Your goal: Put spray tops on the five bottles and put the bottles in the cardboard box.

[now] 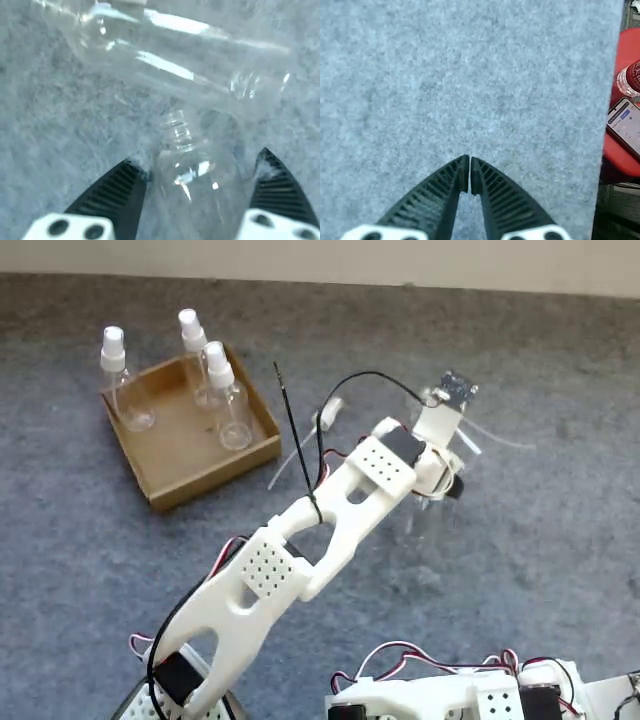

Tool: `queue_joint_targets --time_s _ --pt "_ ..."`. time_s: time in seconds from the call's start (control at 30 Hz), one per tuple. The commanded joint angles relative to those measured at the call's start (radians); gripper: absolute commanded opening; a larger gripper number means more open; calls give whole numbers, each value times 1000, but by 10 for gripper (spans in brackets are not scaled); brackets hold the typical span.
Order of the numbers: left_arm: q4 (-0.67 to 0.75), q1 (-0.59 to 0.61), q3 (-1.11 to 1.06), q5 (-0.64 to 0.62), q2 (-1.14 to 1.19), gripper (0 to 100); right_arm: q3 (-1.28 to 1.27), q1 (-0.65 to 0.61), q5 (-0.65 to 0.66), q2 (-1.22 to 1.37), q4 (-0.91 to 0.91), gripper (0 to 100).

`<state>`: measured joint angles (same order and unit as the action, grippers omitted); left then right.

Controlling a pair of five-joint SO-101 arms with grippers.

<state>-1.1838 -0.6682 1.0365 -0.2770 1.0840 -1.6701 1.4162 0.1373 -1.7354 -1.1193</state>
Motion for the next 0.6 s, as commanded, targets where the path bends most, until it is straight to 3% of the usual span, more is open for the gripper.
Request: queue_joint_targets --time_s 0.0,0.33,0.57 --pt "-110 47 170 -9 24 252 -171 10 11 -13 -10 9" --pt "-437 145 390 -8 58 252 -171 10 11 -13 -10 9" --pt "-532 237 473 -6 58 255 -171 10 11 -13 -10 9"
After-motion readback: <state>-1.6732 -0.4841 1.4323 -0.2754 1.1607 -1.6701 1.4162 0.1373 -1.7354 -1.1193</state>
